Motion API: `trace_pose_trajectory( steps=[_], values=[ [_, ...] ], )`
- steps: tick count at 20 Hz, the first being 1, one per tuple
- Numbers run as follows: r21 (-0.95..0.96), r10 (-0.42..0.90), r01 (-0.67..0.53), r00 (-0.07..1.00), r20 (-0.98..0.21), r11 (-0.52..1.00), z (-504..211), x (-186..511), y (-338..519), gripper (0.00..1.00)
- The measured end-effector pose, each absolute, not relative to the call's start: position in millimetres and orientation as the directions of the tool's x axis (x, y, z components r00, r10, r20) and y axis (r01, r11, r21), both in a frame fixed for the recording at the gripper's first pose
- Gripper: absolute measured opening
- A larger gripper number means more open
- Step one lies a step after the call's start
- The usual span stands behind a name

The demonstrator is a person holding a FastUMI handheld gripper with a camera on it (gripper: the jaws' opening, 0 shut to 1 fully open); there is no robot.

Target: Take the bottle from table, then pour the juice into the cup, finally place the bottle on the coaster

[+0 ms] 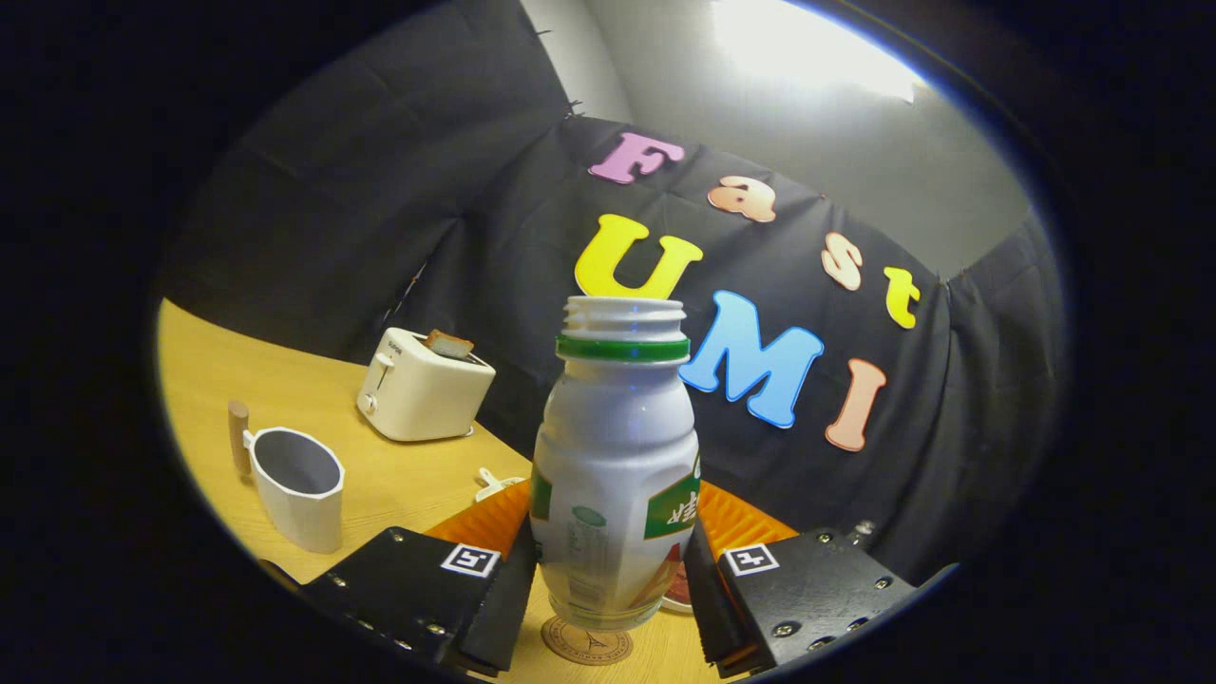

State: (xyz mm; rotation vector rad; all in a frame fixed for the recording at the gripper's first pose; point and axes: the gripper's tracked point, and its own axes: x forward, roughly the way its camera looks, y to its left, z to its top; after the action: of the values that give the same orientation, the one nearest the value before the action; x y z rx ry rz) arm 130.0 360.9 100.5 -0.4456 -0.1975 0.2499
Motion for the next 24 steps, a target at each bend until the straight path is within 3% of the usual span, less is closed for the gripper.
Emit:
trace_pose_trajectory(
  steps=[11, 24],
  values=[
    [-0.23, 0.247, -0.226, 0.967, 0.067, 0.946, 76.8, 157.6, 314.2, 0.71],
    [-0.136, 0.214, -0.222, 0.974, -0.075, 0.965, 23.6, 194.4, 297.7, 0.71]
  ],
)
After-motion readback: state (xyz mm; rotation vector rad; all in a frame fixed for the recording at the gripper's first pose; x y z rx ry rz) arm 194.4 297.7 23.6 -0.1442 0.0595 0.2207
